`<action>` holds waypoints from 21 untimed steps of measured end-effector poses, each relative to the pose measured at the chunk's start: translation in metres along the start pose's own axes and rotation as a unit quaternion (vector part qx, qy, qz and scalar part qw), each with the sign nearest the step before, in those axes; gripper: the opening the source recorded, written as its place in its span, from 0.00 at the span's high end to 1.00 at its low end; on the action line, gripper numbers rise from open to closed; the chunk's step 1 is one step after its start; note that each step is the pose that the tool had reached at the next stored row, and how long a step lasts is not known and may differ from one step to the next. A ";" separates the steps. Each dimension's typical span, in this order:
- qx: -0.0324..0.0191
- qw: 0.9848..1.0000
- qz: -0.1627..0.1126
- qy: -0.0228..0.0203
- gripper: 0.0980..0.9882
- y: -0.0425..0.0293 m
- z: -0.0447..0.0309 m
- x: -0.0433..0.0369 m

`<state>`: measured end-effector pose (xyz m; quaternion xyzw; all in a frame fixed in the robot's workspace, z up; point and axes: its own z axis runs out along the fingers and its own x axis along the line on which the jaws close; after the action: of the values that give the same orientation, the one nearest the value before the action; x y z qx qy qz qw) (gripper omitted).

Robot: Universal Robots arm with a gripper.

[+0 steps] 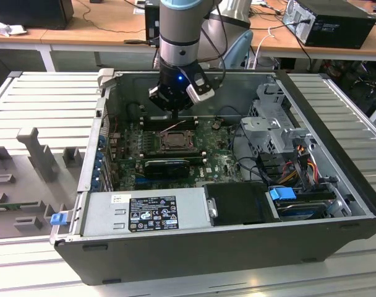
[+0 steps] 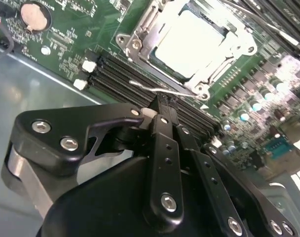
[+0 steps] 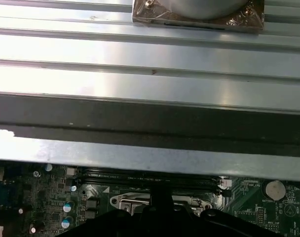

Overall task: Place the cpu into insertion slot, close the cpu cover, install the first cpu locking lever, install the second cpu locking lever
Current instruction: 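Install the first cpu locking lever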

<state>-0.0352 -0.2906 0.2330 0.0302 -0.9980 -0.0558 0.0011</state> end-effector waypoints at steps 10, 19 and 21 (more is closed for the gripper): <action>0.000 1.000 0.000 0.000 0.99 -0.0009 0.0123 -0.0089; 0.000 1.000 0.000 0.000 0.99 -0.0017 0.0231 -0.0180; 0.000 1.000 0.000 0.000 0.99 -0.0020 0.0248 -0.0183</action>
<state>-0.0170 -0.2887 0.2081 0.0301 -0.9980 -0.0559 0.0012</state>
